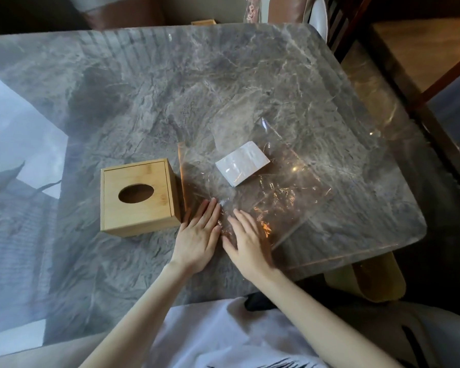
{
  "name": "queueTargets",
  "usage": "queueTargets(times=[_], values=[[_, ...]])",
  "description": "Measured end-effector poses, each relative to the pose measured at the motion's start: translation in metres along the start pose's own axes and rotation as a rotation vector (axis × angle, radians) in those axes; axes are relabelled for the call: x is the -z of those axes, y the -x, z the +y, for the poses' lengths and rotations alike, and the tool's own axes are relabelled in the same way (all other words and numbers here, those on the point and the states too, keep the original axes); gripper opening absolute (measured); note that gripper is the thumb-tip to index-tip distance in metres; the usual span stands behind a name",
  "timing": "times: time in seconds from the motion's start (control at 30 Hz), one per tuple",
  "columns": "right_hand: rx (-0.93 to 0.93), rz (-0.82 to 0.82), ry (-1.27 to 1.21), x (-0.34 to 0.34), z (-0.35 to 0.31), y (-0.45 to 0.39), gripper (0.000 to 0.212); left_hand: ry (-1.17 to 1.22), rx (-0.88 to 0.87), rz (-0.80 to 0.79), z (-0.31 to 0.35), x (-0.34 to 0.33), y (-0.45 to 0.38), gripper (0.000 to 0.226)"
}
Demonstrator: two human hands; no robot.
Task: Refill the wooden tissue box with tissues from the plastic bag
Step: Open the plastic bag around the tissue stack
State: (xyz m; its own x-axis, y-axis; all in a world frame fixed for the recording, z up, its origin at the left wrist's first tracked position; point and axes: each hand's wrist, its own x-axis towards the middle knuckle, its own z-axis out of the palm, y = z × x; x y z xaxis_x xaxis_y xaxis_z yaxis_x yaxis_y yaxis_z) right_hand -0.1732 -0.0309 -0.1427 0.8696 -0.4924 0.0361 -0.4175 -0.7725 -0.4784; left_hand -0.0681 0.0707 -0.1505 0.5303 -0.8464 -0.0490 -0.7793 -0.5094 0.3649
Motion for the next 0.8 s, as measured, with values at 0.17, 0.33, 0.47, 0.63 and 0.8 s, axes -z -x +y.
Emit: queueTargets(times=[0.17,0.33,0.47,0.63,0.8], values=[[-0.013,0.101,-0.007,-0.011,0.001,0.006,0.035,-0.026,-0.011,-0.001,0.000,0.000,0.001,0.053],[-0.063,0.240,-0.117,-0.017,0.003,0.005,0.022,0.017,-0.029,0.011,0.000,0.001,0.001,0.065],[-0.118,0.280,-0.223,-0.019,0.003,0.001,0.012,0.034,-0.024,0.015,0.001,0.001,0.001,0.074],[-0.344,0.372,-0.554,-0.001,-0.002,0.001,0.010,0.027,-0.010,0.006,0.003,0.004,0.002,0.068],[-0.751,0.492,-0.971,0.027,0.008,0.008,0.007,0.027,-0.010,0.004,0.003,0.003,0.002,0.077]])
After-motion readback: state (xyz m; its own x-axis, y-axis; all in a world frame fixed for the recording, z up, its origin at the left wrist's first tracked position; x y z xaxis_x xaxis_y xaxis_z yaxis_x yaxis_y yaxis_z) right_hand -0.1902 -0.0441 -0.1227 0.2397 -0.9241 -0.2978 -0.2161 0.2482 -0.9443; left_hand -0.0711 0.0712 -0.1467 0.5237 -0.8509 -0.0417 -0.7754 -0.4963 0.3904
